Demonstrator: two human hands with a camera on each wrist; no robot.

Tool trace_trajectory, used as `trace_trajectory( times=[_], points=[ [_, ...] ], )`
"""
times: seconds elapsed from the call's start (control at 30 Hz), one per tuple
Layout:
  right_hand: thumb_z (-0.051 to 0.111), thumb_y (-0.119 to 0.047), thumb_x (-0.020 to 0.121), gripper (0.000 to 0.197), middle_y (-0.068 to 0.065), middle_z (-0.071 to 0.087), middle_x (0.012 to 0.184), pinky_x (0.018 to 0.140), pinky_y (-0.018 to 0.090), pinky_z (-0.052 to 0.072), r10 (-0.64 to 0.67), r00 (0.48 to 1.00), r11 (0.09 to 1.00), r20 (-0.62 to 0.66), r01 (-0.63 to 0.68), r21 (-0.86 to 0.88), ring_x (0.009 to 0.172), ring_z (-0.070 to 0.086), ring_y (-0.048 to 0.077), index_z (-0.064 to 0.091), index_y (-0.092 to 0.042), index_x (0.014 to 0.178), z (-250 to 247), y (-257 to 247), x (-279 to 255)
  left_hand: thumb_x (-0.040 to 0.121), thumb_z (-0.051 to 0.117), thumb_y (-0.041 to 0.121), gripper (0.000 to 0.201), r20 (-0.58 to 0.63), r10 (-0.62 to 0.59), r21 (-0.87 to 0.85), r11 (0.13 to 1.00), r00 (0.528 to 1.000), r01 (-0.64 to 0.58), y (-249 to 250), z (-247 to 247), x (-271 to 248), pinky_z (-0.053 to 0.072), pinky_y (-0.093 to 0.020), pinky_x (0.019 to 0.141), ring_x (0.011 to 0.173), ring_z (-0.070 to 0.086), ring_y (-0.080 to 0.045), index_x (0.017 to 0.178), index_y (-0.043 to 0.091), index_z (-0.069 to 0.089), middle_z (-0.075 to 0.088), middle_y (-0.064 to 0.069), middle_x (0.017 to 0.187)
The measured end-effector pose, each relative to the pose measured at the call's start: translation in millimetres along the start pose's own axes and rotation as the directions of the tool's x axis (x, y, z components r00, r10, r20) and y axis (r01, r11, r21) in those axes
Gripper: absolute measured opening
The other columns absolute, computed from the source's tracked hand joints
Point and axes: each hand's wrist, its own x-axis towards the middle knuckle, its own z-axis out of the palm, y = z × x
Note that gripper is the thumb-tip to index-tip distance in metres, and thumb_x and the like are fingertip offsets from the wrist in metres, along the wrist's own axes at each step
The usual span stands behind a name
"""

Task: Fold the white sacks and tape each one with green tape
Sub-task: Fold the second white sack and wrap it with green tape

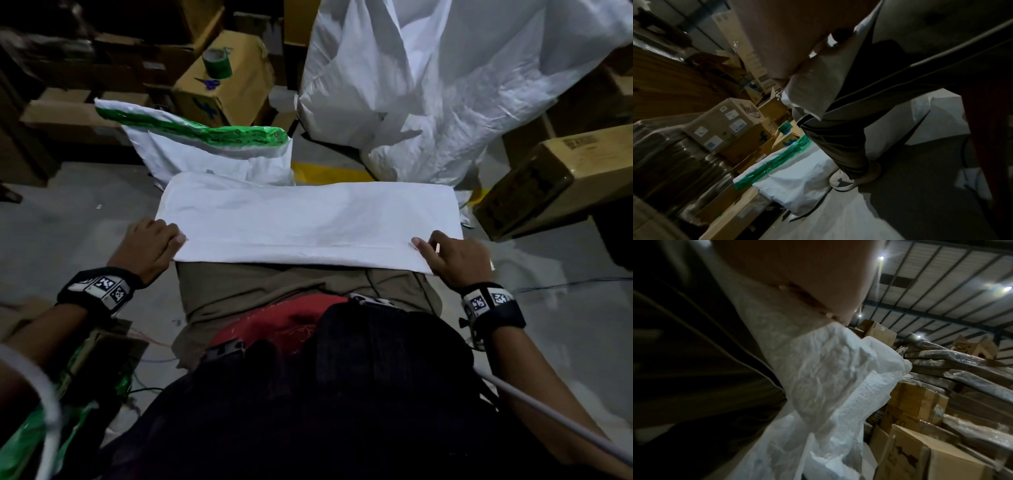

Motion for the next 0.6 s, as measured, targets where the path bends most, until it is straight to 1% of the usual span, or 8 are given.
trace_trajectory(
  times=[0.1,0.17,0.27,0.33,0.4,0.47,0.53,0.6],
  points=[
    [0.046,-0.050,0.099,0.031,-0.001,0.064,0.095,0.081,0.042,0.034,-0.055,0.976,0.998,-0.211,0.048,-0.039,0.094,0.059,0.029,0.065,-0.026,0.097,11,-10,-17,0.101,0.031,0.040,0.040,-0.085,-0.060,0.132,0.989,0.995,0.071,5,9,-8,0.035,-0.049,0.072,0.082,0.049,-0.036,0.089,0.010,0.054,0.053,-0.016,0.083],
    [0.054,-0.032,0.099,0.020,-0.001,0.061,0.117,0.086,0.044,0.034,-0.096,0.953,0.995,-0.287,0.092,-0.028,0.107,0.055,0.029,0.067,-0.027,0.113,18,-14,-28,0.101,0.041,0.030,0.031,-0.181,-0.058,0.182,0.979,0.982,0.092,17,9,-7,0.034,-0.049,0.076,0.085,0.050,-0.038,0.090,0.006,0.056,0.053,-0.021,0.089],
    [0.060,-0.003,0.087,0.040,0.005,0.063,0.131,0.087,0.043,0.039,-0.226,0.912,0.962,-0.342,0.264,0.069,0.113,0.056,0.031,0.066,-0.014,0.126,23,-10,-45,0.099,0.046,0.008,0.018,-0.299,0.112,0.194,0.979,0.948,-0.055,36,11,-10,0.041,-0.051,0.071,0.076,0.051,-0.038,0.087,0.000,0.057,0.052,-0.022,0.083],
    [0.056,0.009,0.082,0.055,0.009,0.059,0.139,0.096,0.042,0.042,-0.290,0.899,0.927,-0.328,0.349,0.138,0.123,0.055,0.031,0.059,-0.005,0.136,26,-5,-56,0.089,0.050,-0.003,0.014,-0.327,0.176,0.150,0.980,0.928,-0.133,41,8,-16,0.045,-0.052,0.076,0.079,0.054,-0.040,0.097,-0.005,0.061,0.058,-0.024,0.088],
    [0.040,0.004,0.097,0.046,0.012,0.052,0.148,0.104,0.042,0.043,-0.331,0.902,0.898,-0.279,0.392,0.202,0.136,0.049,0.030,0.052,0.000,0.141,26,0,-64,0.083,0.042,-0.003,0.040,-0.282,0.197,0.108,0.979,0.939,-0.173,37,11,-30,0.046,-0.052,0.090,0.097,0.059,-0.044,0.116,-0.012,0.062,0.063,-0.029,0.109],
    [0.025,-0.003,0.102,0.047,0.014,0.044,0.153,0.108,0.042,0.040,-0.355,0.907,0.889,-0.226,0.403,0.220,0.144,0.040,0.029,0.047,0.002,0.144,23,1,-69,0.080,0.033,0.002,0.061,-0.143,0.219,0.130,0.971,0.965,-0.201,31,14,-47,0.039,-0.057,0.107,0.125,0.052,-0.048,0.137,-0.015,0.048,0.051,-0.033,0.138],
    [0.027,0.002,0.095,0.055,0.013,0.038,0.157,0.113,0.045,0.037,-0.375,0.908,0.892,-0.185,0.408,0.196,0.147,0.034,0.029,0.042,0.001,0.147,21,0,-71,0.085,0.031,0.004,0.066,-0.030,0.182,0.175,0.969,0.983,-0.174,27,20,-58,0.026,-0.063,0.116,0.142,0.034,-0.048,0.148,-0.014,0.031,0.031,-0.032,0.155],
    [0.025,-0.006,0.102,0.050,0.012,0.035,0.159,0.116,0.047,0.033,-0.354,0.919,0.916,-0.176,0.379,0.135,0.149,0.031,0.028,0.039,0.000,0.150,22,-1,-69,0.092,0.028,0.003,0.061,-0.012,0.139,0.170,0.976,0.990,-0.135,24,26,-55,0.023,-0.063,0.117,0.146,0.025,-0.049,0.150,-0.015,0.022,0.022,-0.033,0.158]
  ],
)
